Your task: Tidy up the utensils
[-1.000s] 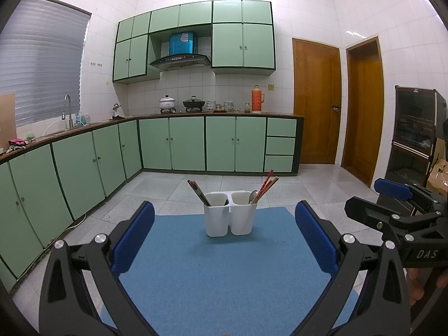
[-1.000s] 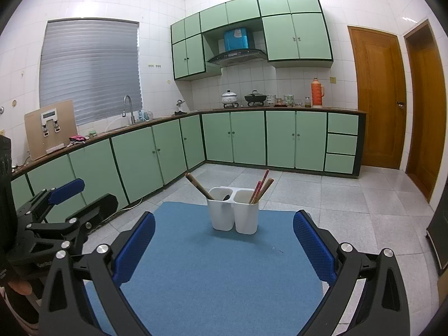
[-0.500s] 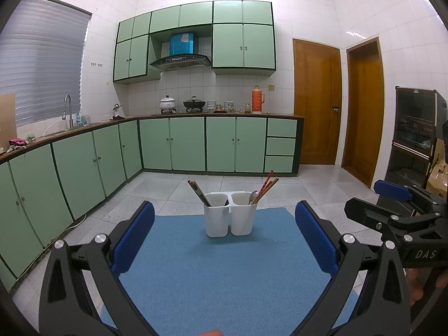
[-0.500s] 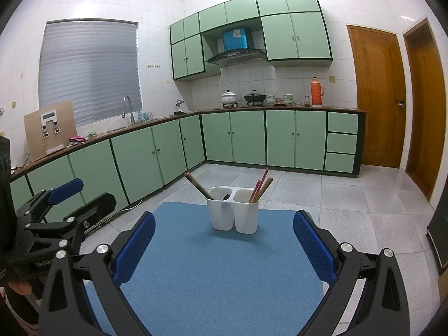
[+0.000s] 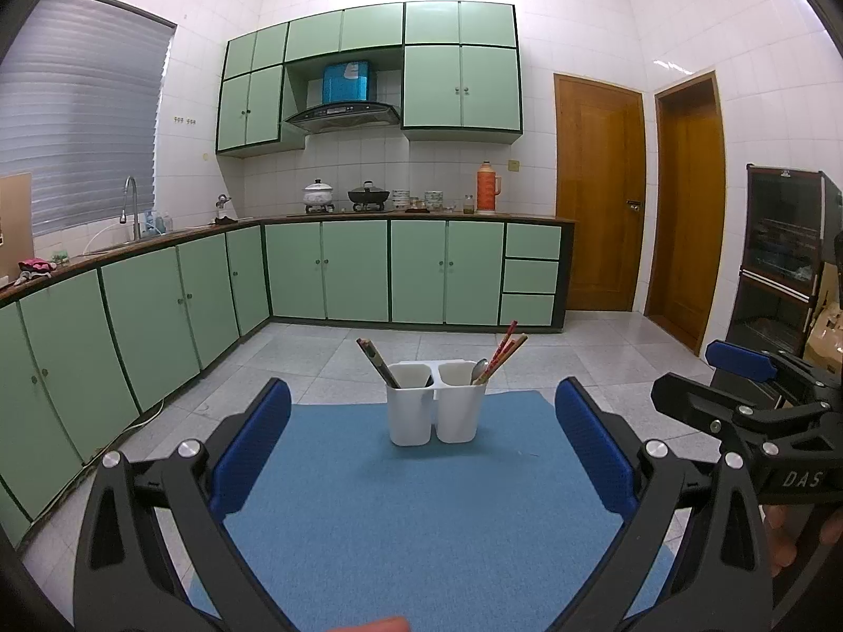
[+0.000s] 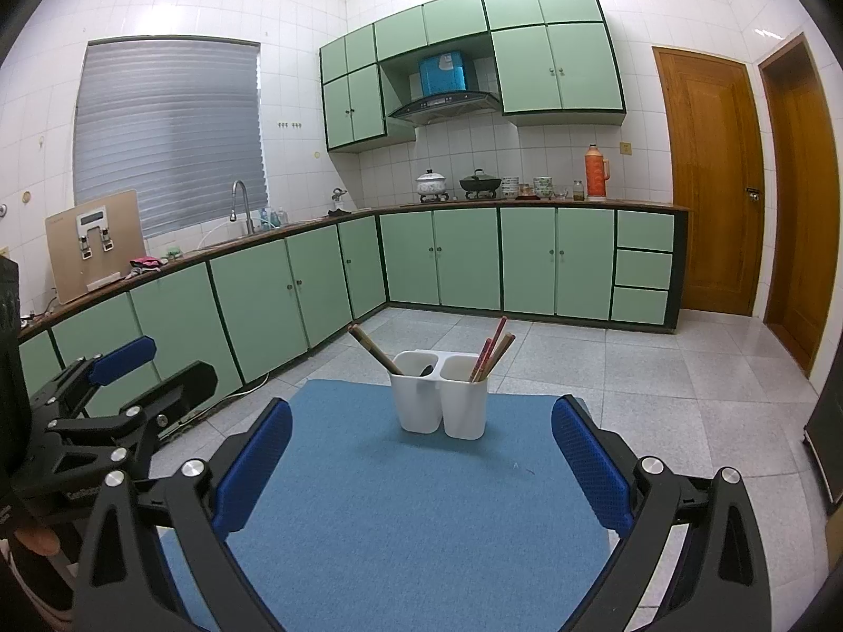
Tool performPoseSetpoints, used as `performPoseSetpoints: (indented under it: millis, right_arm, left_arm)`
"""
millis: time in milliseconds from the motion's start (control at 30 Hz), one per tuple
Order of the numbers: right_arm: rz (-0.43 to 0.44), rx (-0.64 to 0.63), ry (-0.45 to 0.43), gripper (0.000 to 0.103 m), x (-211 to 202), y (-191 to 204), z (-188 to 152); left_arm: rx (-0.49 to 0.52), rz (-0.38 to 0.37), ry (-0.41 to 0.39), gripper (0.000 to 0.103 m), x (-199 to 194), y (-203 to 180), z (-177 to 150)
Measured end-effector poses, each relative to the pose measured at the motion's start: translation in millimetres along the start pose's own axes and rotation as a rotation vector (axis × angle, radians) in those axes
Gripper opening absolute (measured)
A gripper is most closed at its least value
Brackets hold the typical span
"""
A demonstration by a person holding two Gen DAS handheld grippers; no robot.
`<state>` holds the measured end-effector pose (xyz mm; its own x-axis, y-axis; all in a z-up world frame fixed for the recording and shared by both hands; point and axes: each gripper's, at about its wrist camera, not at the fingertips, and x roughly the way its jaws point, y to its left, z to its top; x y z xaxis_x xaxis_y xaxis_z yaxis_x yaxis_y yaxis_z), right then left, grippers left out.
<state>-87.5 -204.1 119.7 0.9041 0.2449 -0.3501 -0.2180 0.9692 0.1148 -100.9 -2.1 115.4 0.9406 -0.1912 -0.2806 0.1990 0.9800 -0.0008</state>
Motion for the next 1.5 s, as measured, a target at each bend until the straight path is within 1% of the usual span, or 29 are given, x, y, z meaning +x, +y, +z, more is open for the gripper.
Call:
performPoseSetpoints:
  millis: [733, 1167, 1500]
  right_arm:
    - [0.0, 0.001, 0.0, 0.097, -0.1, 0.2, 1.1]
    - [-0.001, 0.001, 0.001, 0.097, 0.2, 1.0, 0.7]
    - [-0.003, 0.001, 0.004, 0.097, 1.6, 2.1, -3.0]
  left_arm:
    - [0.001, -0.001, 0.002, 0.097, -1.1, -0.2, -1.3]
    - [-0.003, -0.007, 0.006, 0.097, -2.7, 7.2, -6.7]
    - [-0.003, -0.006, 0.009, 0.097, 0.1, 3.7, -6.4]
